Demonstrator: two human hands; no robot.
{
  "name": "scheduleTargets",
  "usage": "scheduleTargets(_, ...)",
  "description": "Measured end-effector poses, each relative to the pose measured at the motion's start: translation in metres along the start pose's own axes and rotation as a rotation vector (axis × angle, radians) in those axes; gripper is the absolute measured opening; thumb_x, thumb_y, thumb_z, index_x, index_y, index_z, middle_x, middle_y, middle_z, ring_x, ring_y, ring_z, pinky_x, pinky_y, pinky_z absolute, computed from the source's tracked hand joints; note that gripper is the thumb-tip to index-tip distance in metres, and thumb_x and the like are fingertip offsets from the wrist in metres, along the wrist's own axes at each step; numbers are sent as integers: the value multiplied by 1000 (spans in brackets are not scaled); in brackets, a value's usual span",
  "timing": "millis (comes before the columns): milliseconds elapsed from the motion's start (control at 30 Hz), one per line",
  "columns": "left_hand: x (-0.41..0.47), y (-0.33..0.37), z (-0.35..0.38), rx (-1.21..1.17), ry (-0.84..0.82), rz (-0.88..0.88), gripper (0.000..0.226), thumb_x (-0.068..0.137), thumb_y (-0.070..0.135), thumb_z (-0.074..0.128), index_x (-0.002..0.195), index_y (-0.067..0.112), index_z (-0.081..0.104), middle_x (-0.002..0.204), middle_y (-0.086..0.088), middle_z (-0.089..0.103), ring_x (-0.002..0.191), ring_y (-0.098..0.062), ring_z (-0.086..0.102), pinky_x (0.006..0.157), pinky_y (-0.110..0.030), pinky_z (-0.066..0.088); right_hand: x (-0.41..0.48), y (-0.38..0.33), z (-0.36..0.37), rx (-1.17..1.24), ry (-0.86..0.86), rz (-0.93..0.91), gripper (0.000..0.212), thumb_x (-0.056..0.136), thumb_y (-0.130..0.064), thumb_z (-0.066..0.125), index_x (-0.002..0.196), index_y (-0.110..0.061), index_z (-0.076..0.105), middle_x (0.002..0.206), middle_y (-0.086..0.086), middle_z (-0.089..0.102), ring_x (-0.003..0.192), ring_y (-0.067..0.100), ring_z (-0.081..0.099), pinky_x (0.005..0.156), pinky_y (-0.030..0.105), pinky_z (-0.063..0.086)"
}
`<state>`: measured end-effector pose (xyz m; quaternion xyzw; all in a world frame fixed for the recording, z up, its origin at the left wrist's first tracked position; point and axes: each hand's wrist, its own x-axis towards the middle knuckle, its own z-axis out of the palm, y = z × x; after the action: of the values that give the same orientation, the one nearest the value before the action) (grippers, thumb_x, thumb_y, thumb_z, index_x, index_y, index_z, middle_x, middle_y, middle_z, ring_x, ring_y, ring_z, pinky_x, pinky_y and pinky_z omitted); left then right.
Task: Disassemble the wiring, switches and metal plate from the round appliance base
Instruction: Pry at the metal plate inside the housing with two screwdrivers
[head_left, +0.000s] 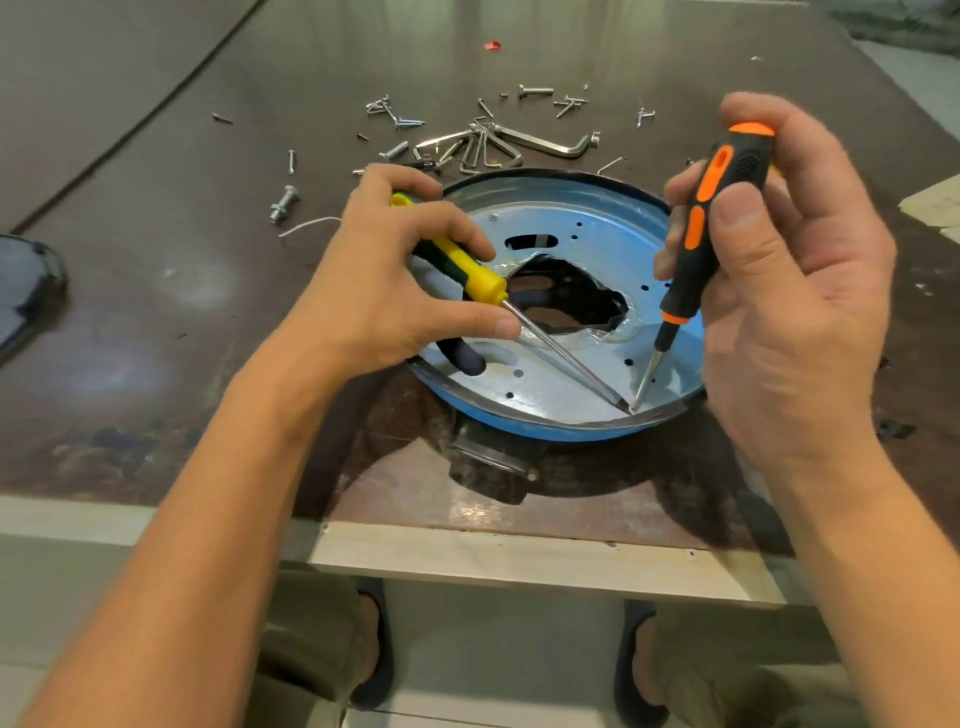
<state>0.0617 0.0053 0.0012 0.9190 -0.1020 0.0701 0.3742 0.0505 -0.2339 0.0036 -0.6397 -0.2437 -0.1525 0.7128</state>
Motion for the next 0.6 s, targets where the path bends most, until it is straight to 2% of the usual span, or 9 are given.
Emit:
scheduleTargets(133, 6, -2, 1, 84, 49, 45, 50, 45, 69, 79, 86, 42, 71, 110, 11, 41, 108, -9, 38, 79, -7, 31, 2, 0, -3, 204, 77, 76, 33, 103, -6, 41, 135, -2, 47, 101, 9, 50, 82, 25, 47, 74, 37, 47)
scheduleTargets(233, 6, 1, 2, 68, 47, 39, 44, 48, 59, 86, 85, 41, 73, 108, 10, 40, 108, -10, 38, 81, -9, 31, 1, 0, -3, 237, 109, 86, 38, 103, -6, 35, 138, 0, 45, 98, 8, 60, 79, 25, 52, 75, 38, 46)
scheduleTargets(333, 4, 1, 3, 52, 44, 40, 43, 50, 56, 87, 88, 41, 75, 108, 11, 39, 110, -11, 37, 84, -10, 31, 0, 0, -4, 228, 128, 60, 39, 104, -4, 30, 142, -5, 39, 94, 10, 66, 76, 28, 56, 77, 37, 48)
scheduleTargets(433, 4, 0, 4, 33, 54, 46, 46, 48, 62, 83, 89, 42, 76, 107, 11, 38, 109, -10, 37, 84, -11, 32, -1, -2, -2, 206, 80, 27, 28, 105, -7, 30, 128, -9, 46, 93, 9, 67, 76, 28, 56, 75, 36, 48)
scheduleTargets(533, 5, 1, 5, 15, 72, 47, 48, 46, 64, 80, 89, 43, 76, 106, 12, 38, 108, -11, 37, 86, -14, 33, -1, -4, 1, 194, 66, 7, 12, 108, -19, 45, 119, -14, 49, 98, 6, 60, 76, 25, 54, 74, 38, 47)
scheduleTargets(600, 4, 2, 4, 25, 75, 35, 47, 46, 63, 82, 89, 43, 77, 107, 11, 38, 109, -13, 37, 90, -21, 36, 1, -4, 1, 144, 89, -1, 18, 104, -17, 58, 121, -15, 51, 99, 3, 55, 78, 20, 56, 73, 39, 48)
